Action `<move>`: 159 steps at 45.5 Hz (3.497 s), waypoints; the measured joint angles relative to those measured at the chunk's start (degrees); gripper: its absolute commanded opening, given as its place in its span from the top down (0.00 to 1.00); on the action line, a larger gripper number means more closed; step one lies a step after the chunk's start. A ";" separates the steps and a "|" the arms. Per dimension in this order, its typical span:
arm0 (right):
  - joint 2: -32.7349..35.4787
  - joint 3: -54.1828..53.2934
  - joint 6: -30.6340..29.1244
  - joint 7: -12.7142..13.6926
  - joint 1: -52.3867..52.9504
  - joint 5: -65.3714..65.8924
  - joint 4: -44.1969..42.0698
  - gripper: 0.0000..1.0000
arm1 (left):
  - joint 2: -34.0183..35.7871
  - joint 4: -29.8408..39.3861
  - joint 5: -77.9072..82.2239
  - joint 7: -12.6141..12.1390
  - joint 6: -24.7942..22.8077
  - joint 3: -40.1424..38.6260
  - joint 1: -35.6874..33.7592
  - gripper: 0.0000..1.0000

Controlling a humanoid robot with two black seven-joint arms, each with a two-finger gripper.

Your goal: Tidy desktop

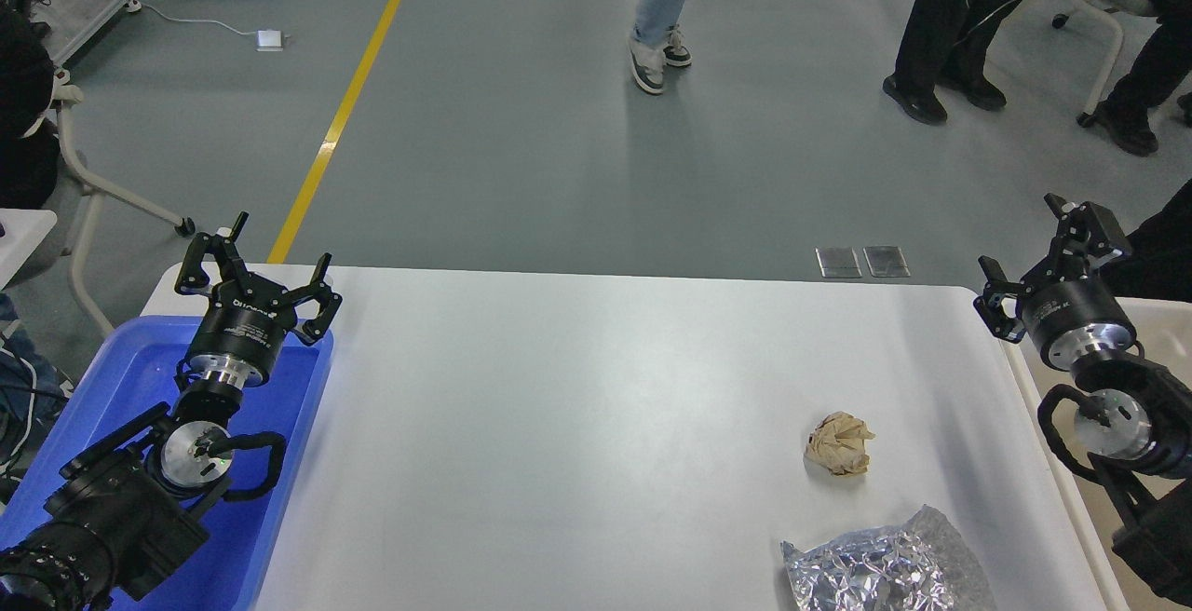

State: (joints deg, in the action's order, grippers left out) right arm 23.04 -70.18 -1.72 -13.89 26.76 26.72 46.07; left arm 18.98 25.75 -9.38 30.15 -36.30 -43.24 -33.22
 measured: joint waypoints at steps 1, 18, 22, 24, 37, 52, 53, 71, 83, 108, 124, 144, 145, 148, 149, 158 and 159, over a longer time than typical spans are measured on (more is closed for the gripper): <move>0.07 -0.01 -0.01 -0.03 0.03 0.00 0.02 0.00 | 0.00 0.00 0.00 0.00 0.00 0.00 0.00 0.00; 0.08 0.30 -0.04 -0.21 0.42 0.00 -0.06 0.00 | 0.00 -0.02 -0.01 0.00 0.00 0.00 0.00 0.00; 0.02 0.48 -0.04 -0.21 0.42 0.00 -0.14 0.00 | 0.00 -0.02 -0.01 0.00 0.00 0.00 0.00 0.00; -0.01 0.54 -0.04 -0.21 0.42 0.00 -0.15 0.00 | 0.00 -0.02 -0.01 0.00 0.00 0.00 0.00 0.00; -0.03 0.73 -0.04 -0.24 0.39 0.00 -0.18 0.00 | 0.00 -0.01 -0.01 0.00 0.00 0.00 0.00 0.00; 0.18 0.83 -0.04 -0.25 0.47 0.00 -0.16 0.00 | 0.00 0.00 -0.01 0.00 0.00 0.00 0.00 0.00; 0.20 0.84 -0.04 -0.25 0.53 0.00 -0.16 0.00 | 0.00 0.00 -0.01 0.00 0.00 0.00 0.00 0.00; 5.40 6.38 0.01 -0.16 0.93 0.59 -0.10 0.00 | 0.00 0.00 -0.01 0.00 0.00 0.00 0.00 0.00; 15.42 19.50 -0.85 -0.17 4.49 2.84 0.29 0.00 | 0.00 0.00 -0.01 0.00 0.00 0.00 0.00 0.00; 34.52 47.13 -11.40 -2.82 15.18 25.83 7.67 0.00 | 0.00 0.00 -0.02 0.00 0.00 0.00 0.00 0.00; 41.21 53.45 -16.62 -5.51 15.39 47.87 20.85 0.00 | 0.00 -0.01 -0.01 0.00 0.00 0.00 0.00 0.00; 42.04 60.07 -17.77 -6.10 13.37 62.95 27.51 0.01 | 0.00 0.00 -0.01 0.00 0.00 0.00 0.01 0.00; 41.95 60.16 -17.77 -6.12 13.17 63.25 27.65 0.01 | 0.00 0.01 -0.01 0.00 0.00 0.00 0.00 0.00; 41.58 60.38 -17.69 -6.13 12.48 64.13 27.97 0.01 | 0.00 0.00 -0.01 0.00 0.00 0.00 0.00 0.00; 41.38 60.39 -17.61 -6.13 12.30 64.37 28.02 0.01 | 0.00 0.00 -0.01 0.00 0.00 0.00 0.00 0.00; 39.04 60.53 -16.22 -6.13 11.11 65.62 27.79 0.01 | 0.00 0.00 -0.01 0.00 0.00 0.00 0.00 0.00; 38.71 60.60 -16.01 -6.13 10.92 65.69 27.75 0.01 | 0.00 0.00 -0.01 0.00 0.00 0.00 0.00 0.00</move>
State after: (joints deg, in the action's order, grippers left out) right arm 61.75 -9.58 -17.72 -20.02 37.68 92.41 73.83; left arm 18.98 25.75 -9.39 30.15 -36.30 -43.24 -33.22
